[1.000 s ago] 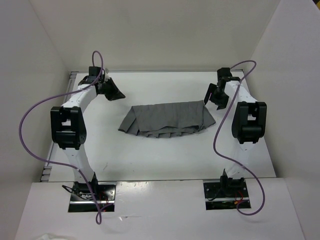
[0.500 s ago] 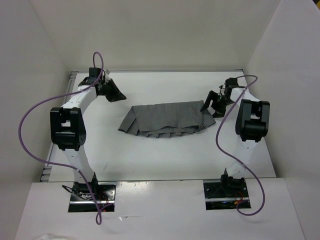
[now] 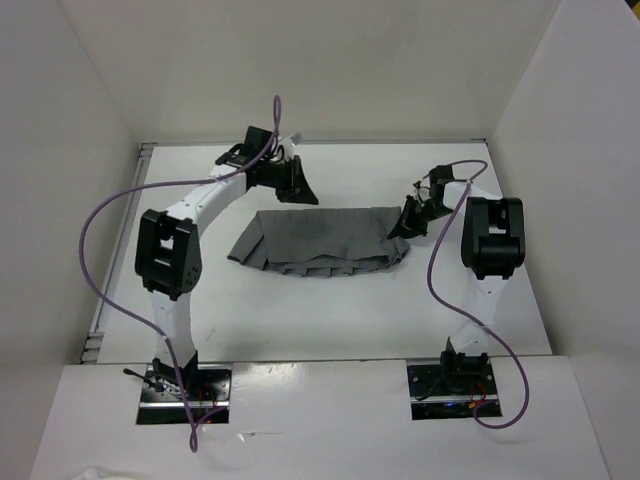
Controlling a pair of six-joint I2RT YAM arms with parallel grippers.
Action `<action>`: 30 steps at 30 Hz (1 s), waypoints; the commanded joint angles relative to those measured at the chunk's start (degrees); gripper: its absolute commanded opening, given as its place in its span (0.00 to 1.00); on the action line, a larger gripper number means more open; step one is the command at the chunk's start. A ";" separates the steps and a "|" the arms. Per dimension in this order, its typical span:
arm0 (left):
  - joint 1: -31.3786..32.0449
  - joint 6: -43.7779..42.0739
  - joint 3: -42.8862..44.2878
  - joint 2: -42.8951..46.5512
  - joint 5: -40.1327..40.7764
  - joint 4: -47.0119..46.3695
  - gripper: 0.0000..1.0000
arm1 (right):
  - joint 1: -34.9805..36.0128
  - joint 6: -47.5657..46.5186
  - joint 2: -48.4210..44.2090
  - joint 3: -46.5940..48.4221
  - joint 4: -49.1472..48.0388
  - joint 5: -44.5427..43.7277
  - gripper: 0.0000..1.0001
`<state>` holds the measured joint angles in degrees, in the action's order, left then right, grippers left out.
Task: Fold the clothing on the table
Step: Fold the skirt
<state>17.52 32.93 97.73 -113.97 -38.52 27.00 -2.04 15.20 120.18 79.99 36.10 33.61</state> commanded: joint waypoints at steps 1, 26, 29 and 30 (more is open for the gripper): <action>1.55 -2.69 4.29 -5.37 -4.29 1.73 0.00 | 0.37 0.36 -0.82 -1.59 -0.68 -2.32 0.00; 8.93 3.81 15.82 -22.35 19.70 7.18 0.00 | 3.35 0.96 -11.08 -0.01 1.08 -1.78 0.00; 10.42 3.81 17.22 -25.41 20.94 8.32 0.00 | 6.51 2.37 -16.36 2.45 3.36 -2.67 0.00; 11.13 3.29 17.23 -25.94 20.94 8.33 0.00 | 7.22 2.38 -17.43 2.98 3.37 -2.67 0.00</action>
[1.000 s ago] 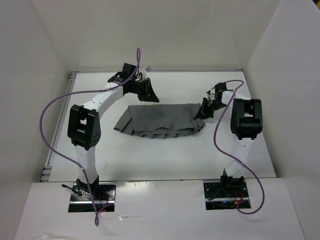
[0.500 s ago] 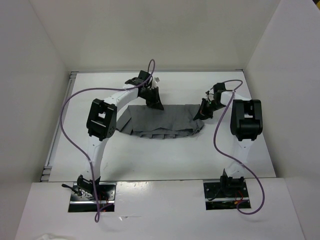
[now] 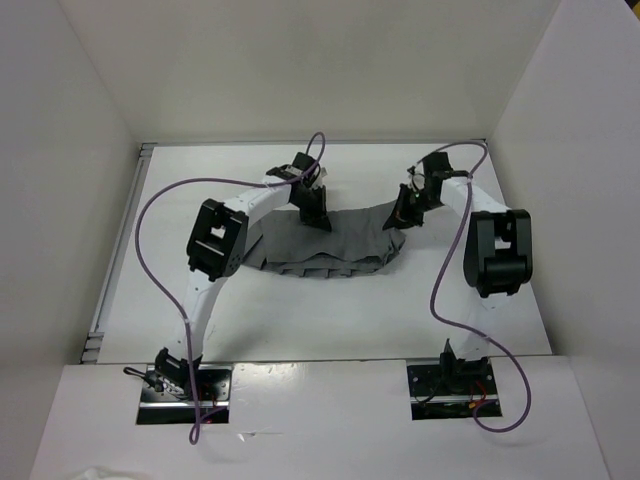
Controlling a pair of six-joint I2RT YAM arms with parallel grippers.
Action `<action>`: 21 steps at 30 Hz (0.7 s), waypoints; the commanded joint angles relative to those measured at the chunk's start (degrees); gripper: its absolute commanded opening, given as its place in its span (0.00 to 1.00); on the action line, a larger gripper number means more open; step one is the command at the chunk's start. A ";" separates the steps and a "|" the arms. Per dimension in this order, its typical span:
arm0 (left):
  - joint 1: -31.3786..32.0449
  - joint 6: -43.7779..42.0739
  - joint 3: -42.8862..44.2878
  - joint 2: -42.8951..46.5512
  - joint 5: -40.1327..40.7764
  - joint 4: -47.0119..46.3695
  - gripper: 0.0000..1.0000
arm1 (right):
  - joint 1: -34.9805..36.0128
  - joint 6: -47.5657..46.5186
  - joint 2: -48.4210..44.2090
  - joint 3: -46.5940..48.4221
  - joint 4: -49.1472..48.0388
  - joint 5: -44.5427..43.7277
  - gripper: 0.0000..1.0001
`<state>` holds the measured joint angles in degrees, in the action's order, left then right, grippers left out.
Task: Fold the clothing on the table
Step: Fold the skirt
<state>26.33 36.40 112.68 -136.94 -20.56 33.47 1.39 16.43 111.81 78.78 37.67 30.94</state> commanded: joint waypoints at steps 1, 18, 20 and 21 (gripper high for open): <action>2.33 -0.19 3.15 -2.98 2.98 1.86 0.00 | 4.67 1.94 -10.02 4.88 2.31 0.00 0.00; 2.60 -2.39 14.85 -2.99 -3.61 4.58 0.00 | 15.40 3.62 -15.13 12.97 3.63 4.04 0.00; 1.37 -2.39 12.66 0.95 -1.87 4.06 0.01 | 15.40 3.61 -14.43 12.97 3.64 2.90 0.00; -0.38 -2.91 11.43 2.46 -0.81 3.53 0.04 | 15.40 3.61 -13.73 12.97 3.64 2.90 0.00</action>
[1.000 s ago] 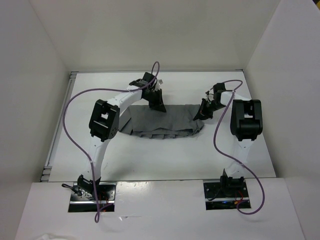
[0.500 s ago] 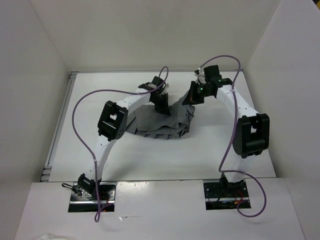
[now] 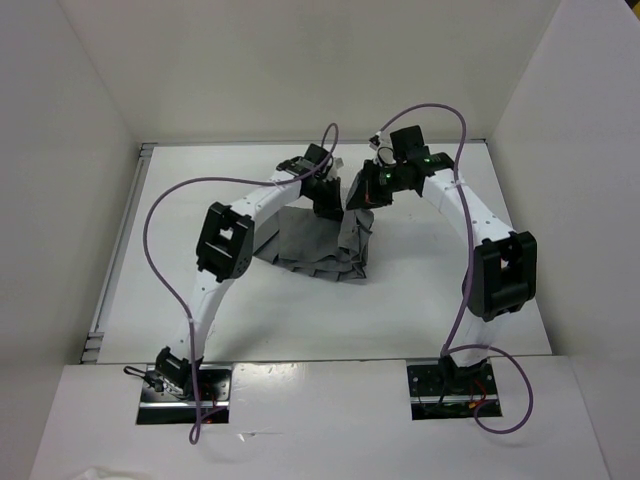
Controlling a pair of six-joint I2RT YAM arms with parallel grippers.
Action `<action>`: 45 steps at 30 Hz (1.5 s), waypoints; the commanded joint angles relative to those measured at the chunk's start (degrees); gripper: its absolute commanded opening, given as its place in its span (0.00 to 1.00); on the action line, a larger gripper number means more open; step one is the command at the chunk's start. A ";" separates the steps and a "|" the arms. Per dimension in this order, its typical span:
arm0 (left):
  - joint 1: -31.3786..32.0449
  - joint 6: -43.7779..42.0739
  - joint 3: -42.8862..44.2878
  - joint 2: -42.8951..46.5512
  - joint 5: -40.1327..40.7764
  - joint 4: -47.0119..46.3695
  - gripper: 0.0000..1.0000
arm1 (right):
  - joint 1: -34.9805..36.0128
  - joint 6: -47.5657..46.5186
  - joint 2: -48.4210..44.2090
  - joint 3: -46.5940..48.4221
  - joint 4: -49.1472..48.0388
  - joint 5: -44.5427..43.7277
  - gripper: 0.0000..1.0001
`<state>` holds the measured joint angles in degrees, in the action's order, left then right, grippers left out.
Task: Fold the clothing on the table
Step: Fold the skirt
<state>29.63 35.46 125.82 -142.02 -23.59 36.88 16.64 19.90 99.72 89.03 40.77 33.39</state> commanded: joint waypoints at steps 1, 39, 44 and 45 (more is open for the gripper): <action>-4.74 -1.98 -4.07 9.02 3.37 0.12 0.05 | 0.14 0.14 -1.64 2.72 0.53 -0.24 0.00; -17.06 -1.98 -44.43 26.34 14.72 -11.66 0.01 | 13.93 4.09 23.40 25.65 -1.57 3.52 0.00; -17.06 -2.50 -45.57 26.88 15.24 -11.13 0.01 | 16.05 4.62 30.61 33.83 -0.17 4.32 0.00; -17.06 -2.50 -45.58 26.88 15.24 -11.13 0.01 | 16.75 4.62 31.58 34.88 0.70 4.84 0.00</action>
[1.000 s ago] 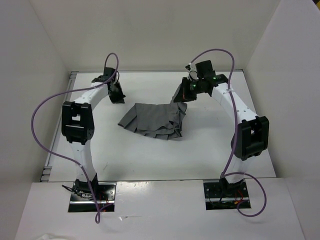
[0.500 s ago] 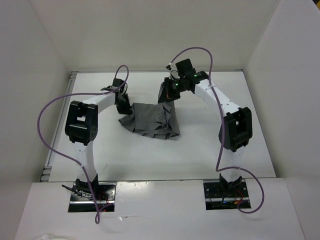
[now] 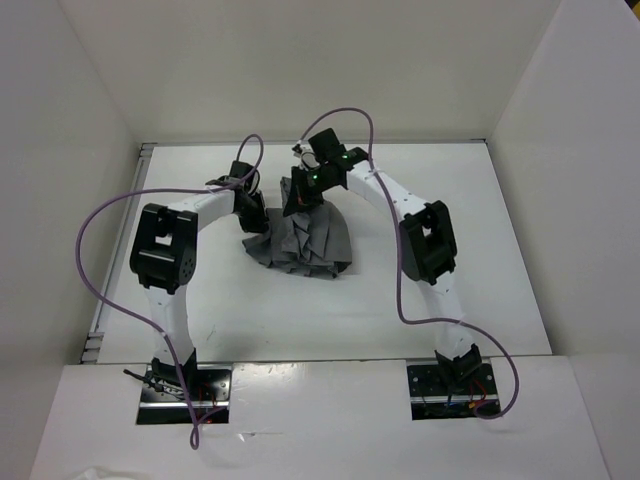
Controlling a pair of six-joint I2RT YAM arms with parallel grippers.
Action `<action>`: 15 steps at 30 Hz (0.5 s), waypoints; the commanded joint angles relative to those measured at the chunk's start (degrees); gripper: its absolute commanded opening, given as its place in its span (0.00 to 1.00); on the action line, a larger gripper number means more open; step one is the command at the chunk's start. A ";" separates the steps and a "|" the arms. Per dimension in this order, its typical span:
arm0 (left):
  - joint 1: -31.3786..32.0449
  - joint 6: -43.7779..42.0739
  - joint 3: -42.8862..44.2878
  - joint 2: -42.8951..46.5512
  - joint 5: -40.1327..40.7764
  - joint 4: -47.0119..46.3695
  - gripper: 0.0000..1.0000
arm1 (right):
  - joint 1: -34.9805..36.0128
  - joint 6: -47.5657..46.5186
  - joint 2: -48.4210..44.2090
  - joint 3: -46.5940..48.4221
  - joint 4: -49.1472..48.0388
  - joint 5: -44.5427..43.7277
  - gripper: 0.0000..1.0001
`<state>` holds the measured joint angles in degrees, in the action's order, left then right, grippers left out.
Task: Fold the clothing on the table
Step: Fold the skirt
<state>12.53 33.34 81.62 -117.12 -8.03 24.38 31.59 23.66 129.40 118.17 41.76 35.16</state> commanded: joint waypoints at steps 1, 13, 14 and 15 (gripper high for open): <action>0.03 -0.38 -1.38 2.51 -0.32 1.37 0.01 | 1.80 0.86 3.47 7.50 0.25 3.08 0.00; -3.21 -0.91 -1.91 5.14 1.26 2.69 0.01 | 3.12 1.48 9.46 14.63 2.89 6.94 0.57; -3.83 -0.22 -1.91 7.41 2.22 3.21 0.01 | 3.12 1.48 8.94 14.63 2.89 6.94 0.57; -4.62 -0.21 -1.91 9.00 4.93 3.83 0.02 | 3.12 1.48 6.59 13.76 1.85 6.94 0.60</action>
<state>10.50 33.19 79.83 -114.96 -7.14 25.93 34.26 25.10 139.02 129.43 43.66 39.29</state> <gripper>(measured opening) 0.013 0.583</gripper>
